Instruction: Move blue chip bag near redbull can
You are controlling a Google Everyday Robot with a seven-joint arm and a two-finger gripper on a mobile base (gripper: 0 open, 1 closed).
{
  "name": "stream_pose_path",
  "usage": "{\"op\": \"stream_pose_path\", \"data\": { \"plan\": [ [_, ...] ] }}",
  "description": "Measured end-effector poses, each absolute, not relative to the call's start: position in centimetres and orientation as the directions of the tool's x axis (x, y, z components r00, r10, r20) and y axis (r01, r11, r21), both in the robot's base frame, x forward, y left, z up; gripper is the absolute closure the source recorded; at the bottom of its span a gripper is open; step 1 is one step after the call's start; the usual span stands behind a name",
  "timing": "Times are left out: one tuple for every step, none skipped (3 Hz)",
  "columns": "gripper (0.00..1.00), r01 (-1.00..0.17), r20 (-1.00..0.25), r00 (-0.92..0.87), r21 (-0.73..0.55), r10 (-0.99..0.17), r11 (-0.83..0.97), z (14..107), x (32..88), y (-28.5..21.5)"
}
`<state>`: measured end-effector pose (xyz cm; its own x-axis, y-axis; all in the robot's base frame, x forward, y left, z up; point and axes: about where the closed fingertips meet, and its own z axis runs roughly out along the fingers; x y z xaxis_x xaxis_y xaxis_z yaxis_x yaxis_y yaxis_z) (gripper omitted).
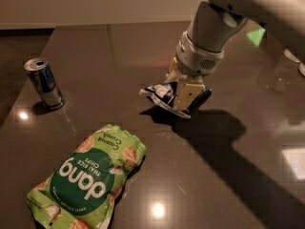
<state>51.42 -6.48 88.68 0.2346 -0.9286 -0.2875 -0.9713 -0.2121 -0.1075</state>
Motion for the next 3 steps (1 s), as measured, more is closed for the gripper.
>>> {"op": "stream_pose_path", "data": {
  "plan": [
    [0.92,-0.962,-0.283,0.263,-0.152,-0.922,-0.227,90.2,51.9,-5.0],
    [1.0,-0.944,-0.288,0.312,-0.204,-0.905,-0.26,91.9,52.5,-2.2],
    [1.0,-0.918,-0.289,0.371,-0.26,-0.883,-0.3,93.4,52.5,1.3]
  ]
}}
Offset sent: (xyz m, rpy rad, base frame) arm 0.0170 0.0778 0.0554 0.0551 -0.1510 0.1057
